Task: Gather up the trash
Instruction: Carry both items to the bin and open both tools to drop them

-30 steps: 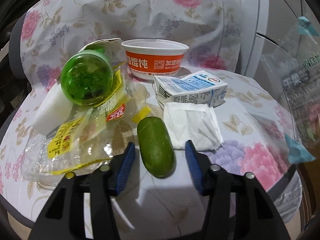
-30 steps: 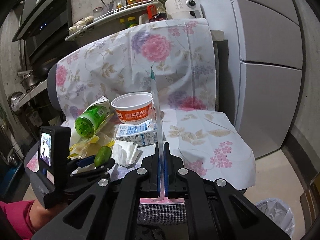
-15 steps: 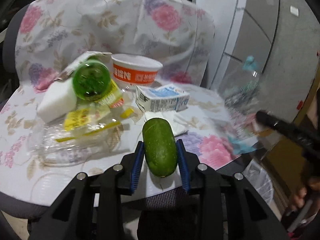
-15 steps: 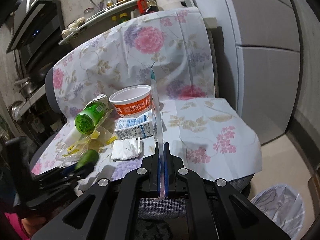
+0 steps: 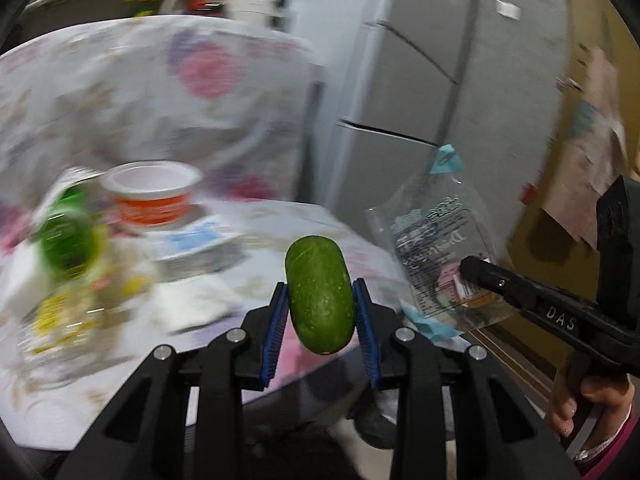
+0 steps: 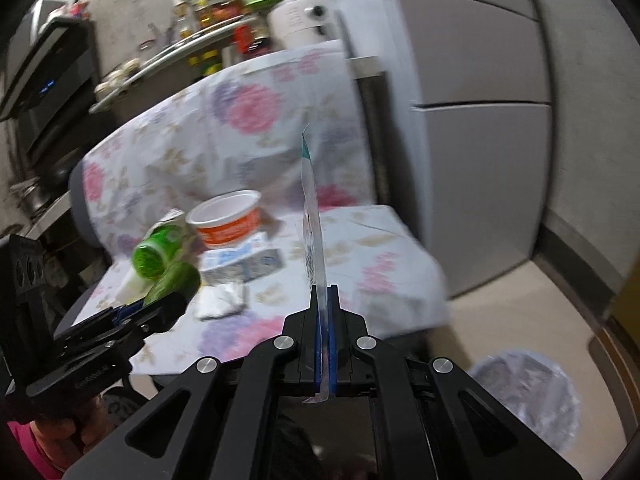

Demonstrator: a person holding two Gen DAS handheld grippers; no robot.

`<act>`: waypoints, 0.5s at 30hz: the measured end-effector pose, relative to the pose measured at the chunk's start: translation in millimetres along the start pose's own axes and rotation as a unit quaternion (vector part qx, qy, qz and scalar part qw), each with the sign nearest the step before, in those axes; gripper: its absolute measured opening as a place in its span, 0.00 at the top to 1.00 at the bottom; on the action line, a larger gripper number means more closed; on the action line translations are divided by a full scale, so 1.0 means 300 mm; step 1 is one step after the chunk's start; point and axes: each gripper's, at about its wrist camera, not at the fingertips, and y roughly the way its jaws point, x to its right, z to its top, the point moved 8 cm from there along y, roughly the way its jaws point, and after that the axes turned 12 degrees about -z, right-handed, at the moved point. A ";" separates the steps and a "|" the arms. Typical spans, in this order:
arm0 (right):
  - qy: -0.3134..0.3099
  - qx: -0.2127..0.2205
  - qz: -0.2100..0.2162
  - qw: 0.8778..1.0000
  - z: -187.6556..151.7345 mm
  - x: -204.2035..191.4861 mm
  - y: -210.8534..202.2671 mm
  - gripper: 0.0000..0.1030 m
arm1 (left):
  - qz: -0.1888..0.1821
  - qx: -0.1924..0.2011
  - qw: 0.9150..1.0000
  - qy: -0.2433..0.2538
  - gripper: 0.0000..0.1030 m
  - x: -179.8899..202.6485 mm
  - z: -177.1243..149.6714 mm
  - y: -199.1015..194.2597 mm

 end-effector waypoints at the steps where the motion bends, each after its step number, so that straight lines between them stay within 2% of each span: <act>1: 0.009 -0.002 -0.016 1.000 -0.011 0.052 -0.014 0.97 | -0.017 -0.006 1.000 0.011 0.70 0.049 -0.003 0.039; 9: 0.090 -0.027 -0.114 0.989 -0.146 0.447 -0.089 0.97 | -0.111 -0.052 0.990 0.075 0.70 0.367 -0.057 0.265; 15: 0.149 -0.074 -0.135 0.977 -0.282 0.637 -0.042 0.97 | -0.146 -0.094 0.981 0.083 0.70 0.480 -0.114 0.418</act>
